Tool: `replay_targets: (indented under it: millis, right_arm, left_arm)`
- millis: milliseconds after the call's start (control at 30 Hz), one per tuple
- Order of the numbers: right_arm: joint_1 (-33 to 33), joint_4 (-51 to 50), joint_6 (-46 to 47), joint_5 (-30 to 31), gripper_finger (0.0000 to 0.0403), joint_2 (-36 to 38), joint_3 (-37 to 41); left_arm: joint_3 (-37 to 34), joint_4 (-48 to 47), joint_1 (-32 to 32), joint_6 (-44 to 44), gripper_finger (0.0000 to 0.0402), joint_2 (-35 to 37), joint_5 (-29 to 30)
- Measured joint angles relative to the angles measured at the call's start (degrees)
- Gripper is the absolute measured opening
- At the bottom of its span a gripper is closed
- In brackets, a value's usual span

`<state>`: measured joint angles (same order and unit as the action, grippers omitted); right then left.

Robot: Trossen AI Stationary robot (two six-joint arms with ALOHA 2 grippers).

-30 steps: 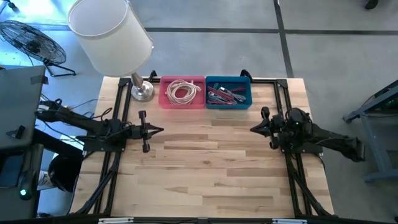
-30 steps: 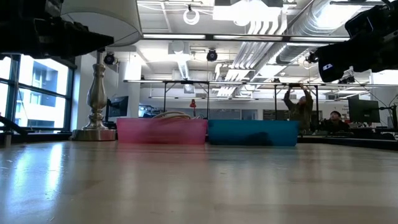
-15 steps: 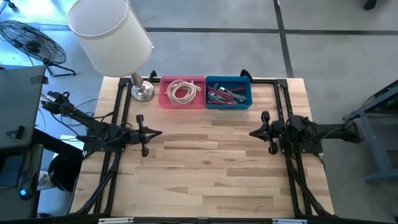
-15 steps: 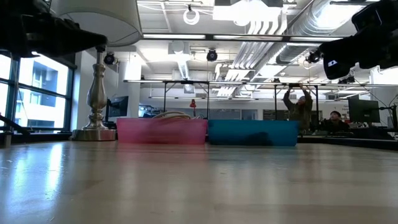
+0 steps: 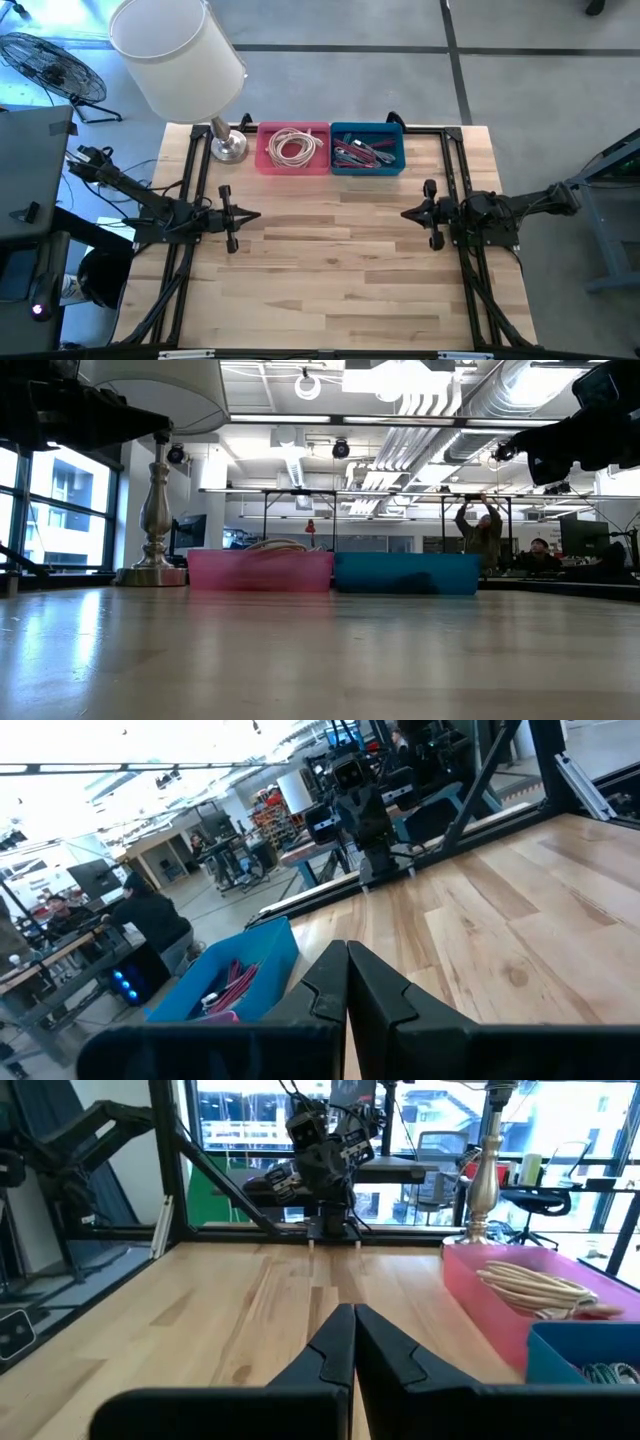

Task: Pick & Place USB Port
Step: Return to Home Position

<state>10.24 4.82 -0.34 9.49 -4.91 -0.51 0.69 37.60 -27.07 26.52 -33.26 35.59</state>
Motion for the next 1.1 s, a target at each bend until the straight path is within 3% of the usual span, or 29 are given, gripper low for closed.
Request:
replay_targets:
  millis: [767,933,1100]
  right_arm:
    - [-0.26,-0.39,-2.58,4.49,0.0000,0.00,0.02]
    - [-0.26,-0.70,-4.48,5.50,0.0000,0.00,0.02]
    - [-0.26,-0.72,-6.06,5.52,0.0000,0.00,0.02]
  left_arm:
    - [0.00,-0.04,0.02,-1.29,0.0000,0.00,-0.27]
    - [0.00,0.00,0.02,-4.33,0.0000,0.01,2.30]
    - [0.00,-1.42,0.04,1.29,0.0000,0.15,-0.95]
